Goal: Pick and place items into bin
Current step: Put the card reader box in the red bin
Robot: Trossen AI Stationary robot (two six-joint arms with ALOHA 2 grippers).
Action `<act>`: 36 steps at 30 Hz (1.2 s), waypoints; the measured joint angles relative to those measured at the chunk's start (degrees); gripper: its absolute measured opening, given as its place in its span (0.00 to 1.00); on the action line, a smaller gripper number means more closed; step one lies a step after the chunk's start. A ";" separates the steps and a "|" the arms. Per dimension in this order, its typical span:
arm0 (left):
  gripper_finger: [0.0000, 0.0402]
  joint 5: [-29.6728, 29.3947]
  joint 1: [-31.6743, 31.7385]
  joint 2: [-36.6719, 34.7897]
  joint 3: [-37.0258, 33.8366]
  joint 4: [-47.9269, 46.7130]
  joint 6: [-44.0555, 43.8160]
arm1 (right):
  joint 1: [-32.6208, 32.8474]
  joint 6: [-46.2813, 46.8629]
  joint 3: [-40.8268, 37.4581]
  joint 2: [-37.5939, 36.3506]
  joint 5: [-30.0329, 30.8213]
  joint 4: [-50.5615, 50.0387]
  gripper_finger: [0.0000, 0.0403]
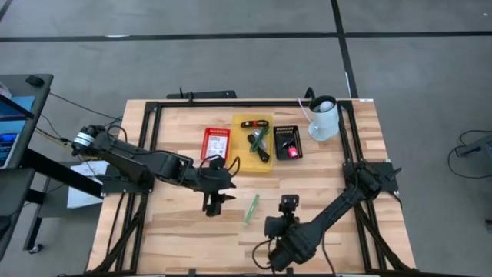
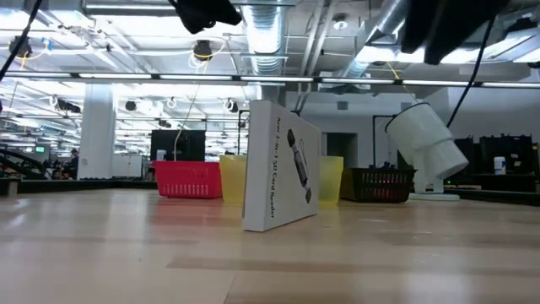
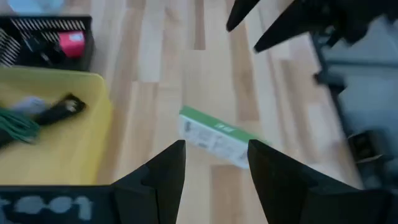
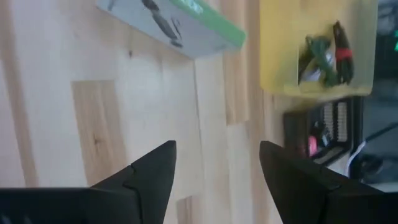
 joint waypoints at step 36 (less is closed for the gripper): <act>0.42 9.72 3.53 13.39 9.96 -5.01 -23.51 | 16.10 28.64 -5.67 -0.09 -5.97 -0.09 0.53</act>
